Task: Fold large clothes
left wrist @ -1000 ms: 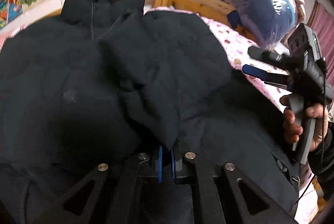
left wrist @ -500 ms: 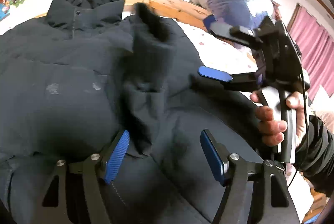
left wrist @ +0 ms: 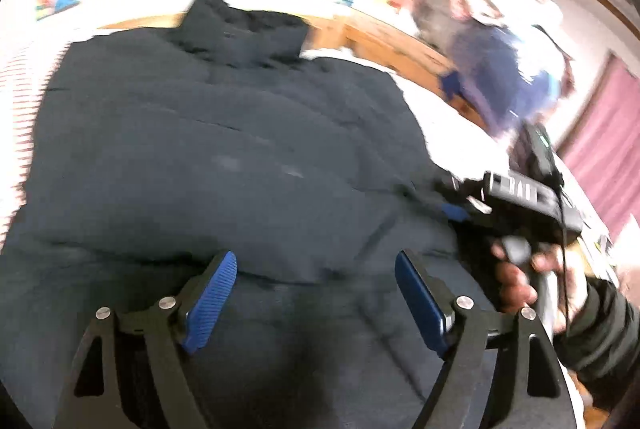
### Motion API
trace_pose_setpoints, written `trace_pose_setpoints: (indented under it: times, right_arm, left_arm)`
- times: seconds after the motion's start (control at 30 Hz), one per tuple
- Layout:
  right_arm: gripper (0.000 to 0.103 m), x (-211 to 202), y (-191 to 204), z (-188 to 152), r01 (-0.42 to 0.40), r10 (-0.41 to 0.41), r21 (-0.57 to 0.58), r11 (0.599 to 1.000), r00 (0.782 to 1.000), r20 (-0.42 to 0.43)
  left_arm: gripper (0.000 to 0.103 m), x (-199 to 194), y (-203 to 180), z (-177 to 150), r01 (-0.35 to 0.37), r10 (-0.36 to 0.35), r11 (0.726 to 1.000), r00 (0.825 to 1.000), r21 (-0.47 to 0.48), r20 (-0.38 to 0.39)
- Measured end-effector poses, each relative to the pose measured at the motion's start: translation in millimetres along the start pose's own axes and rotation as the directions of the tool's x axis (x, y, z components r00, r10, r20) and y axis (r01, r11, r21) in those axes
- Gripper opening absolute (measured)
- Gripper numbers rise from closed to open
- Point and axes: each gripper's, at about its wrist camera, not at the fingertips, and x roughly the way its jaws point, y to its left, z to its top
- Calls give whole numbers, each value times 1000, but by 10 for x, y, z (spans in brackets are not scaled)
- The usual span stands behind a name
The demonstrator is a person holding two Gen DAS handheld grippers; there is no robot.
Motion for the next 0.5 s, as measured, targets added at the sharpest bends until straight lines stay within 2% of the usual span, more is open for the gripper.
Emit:
trace_pose_setpoints:
  times: [0.03, 0.07, 0.1, 0.13, 0.17, 0.2, 0.27, 0.33, 0.43, 0.5]
  right_arm:
    - [85, 9, 18, 0, 27, -27, -8, 1000, 1000, -3]
    - [66, 33, 53, -1, 58, -58, -22, 998, 998, -13]
    - [55, 55, 72, -4, 78, -79, -30, 997, 997, -24]
    - [33, 68, 97, -4, 106, -107, -40, 994, 994, -32]
    - [19, 52, 132, 19, 140, -142, -60, 988, 989, -31]
    - [12, 13, 183, 41, 160, -163, -93, 983, 986, -18]
    - [6, -79, 329, 114, 172, -172, -157, 972, 985, 12]
    - [5, -220, 502, 192, 207, -194, -238, 949, 978, 77]
    - [5, -452, 835, 397, 304, -235, -357, 883, 946, 223]
    - [5, -538, 913, 558, 328, -241, -381, 864, 935, 260]
  left_arm:
    - [80, -65, 93, 42, -25, 26, 999, 1000, -30, 7]
    - [80, -127, 191, 99, -60, 61, 996, 998, -59, 10]
    - [80, -196, 293, 164, -102, 103, 991, 995, -84, 14]
    - [80, -264, 390, 227, -126, 129, 986, 991, -105, 22]
    - [80, -322, 499, 294, -135, 140, 983, 990, -127, 29]
    - [80, -360, 580, 332, -142, 148, 977, 989, -156, 28]
    - [81, -430, 774, 439, -141, 149, 965, 989, -222, 21]
    - [81, -467, 919, 550, -159, 171, 951, 985, -264, 24]
    - [81, -407, 1004, 694, -209, 225, 947, 974, -245, 38]
    - [81, -297, 1045, 785, -229, 243, 948, 969, -222, 37]
